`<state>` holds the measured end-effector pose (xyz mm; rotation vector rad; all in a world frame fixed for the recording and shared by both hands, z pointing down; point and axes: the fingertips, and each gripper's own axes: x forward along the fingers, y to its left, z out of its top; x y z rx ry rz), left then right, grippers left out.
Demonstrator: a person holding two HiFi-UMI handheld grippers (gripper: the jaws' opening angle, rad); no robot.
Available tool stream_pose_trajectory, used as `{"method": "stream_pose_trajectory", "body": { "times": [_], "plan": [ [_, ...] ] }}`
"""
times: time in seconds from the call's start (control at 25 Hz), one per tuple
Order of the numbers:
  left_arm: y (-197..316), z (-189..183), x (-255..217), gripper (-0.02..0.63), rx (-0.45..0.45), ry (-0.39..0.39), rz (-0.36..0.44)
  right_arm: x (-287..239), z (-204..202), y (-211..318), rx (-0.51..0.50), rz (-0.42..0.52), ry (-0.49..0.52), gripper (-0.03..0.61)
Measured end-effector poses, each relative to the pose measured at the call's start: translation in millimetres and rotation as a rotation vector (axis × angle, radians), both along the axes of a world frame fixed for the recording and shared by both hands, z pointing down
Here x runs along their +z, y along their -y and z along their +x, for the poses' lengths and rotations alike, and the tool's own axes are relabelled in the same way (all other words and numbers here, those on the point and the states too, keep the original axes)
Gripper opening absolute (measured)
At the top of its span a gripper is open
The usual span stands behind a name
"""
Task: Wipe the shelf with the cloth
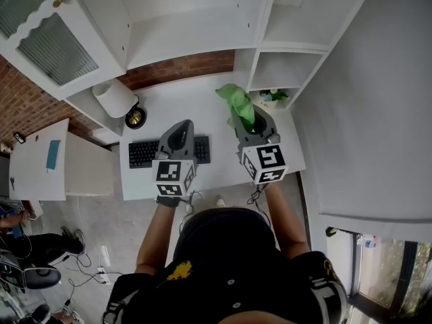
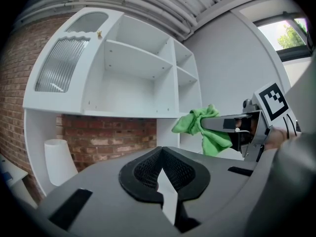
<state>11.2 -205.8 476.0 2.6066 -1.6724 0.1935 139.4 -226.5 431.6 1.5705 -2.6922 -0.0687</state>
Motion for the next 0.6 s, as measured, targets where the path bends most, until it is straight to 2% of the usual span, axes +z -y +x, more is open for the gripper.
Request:
{"method": "stream_pose_trajectory", "body": {
  "times": [0.28, 0.6],
  "plan": [
    [0.5, 10.8, 0.9, 0.017, 0.024, 0.009, -0.004, -5.3, 20.7, -3.1, 0.032, -0.012, 0.083, 0.101],
    [0.6, 15.4, 4.8, 0.017, 0.038, 0.01, -0.013, -5.4, 32.4, -4.2, 0.068, -0.007, 0.088, 0.101]
  ]
}}
